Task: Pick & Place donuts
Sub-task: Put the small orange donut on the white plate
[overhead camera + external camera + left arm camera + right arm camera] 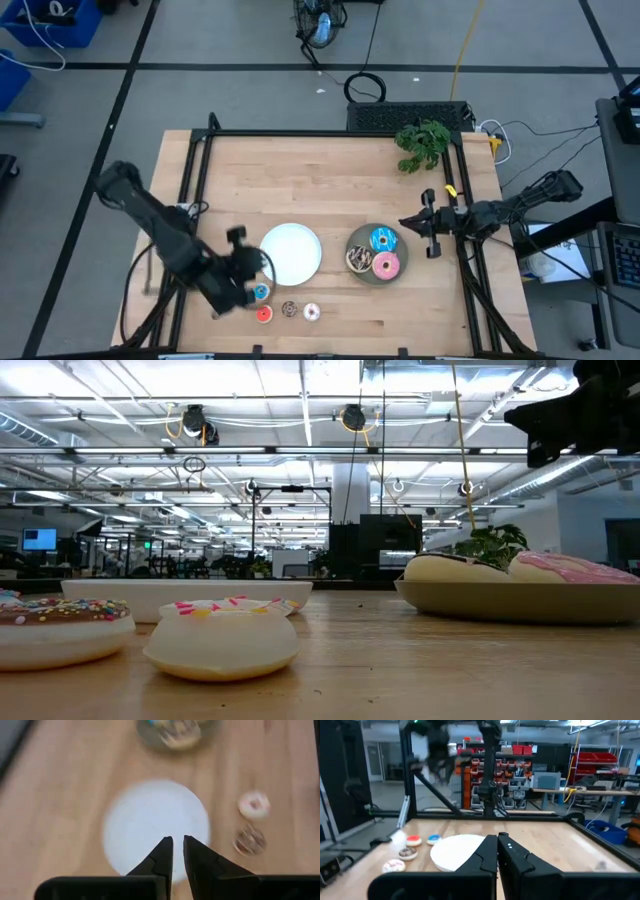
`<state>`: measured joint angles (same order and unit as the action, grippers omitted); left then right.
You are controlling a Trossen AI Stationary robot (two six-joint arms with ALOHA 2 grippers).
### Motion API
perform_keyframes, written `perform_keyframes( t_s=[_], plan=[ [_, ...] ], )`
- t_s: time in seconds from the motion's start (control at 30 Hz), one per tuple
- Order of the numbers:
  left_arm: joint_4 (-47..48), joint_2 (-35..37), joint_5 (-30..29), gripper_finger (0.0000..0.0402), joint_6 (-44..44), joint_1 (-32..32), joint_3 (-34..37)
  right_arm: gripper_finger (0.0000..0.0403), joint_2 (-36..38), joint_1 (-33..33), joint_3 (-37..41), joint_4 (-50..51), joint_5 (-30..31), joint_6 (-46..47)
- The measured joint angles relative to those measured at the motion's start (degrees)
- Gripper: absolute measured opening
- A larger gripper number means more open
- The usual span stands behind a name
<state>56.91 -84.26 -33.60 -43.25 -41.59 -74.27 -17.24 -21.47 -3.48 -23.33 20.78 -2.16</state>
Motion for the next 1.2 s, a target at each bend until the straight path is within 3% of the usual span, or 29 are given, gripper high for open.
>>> perform_keyframes(
  t_s=[0.13,0.33,0.57,0.77,0.93,1.2],
  plan=[
    [0.0,-8.6,7.0,0.0074,0.2,-2.1,-2.2,0.0,-0.1,0.0,0.1,0.0,0.0,1.5],
    [0.0,-17.5,17.1,0.0154,-2.3,-2.6,-4.0,0.0,-0.3,0.0,0.2,0.0,0.0,3.2],
    [-2.8,-21.6,26.5,0.0213,-7.0,-2.7,-5.5,0.0,-1.0,0.0,0.2,0.0,0.0,2.9],
    [-10.9,-21.5,26.3,0.0215,-9.9,-3.9,-5.5,0.0,-1.2,0.0,0.2,0.0,0.1,1.2],
    [-10.4,-21.5,21.9,0.0214,-12.2,-5.2,-4.7,0.0,-1.2,0.0,0.3,0.0,0.1,-0.8],
    [-12.6,-21.5,21.5,0.0225,-14.4,-6.4,-2.0,0.0,-1.2,0.0,0.3,-0.3,0.1,-1.5]
  ],
)
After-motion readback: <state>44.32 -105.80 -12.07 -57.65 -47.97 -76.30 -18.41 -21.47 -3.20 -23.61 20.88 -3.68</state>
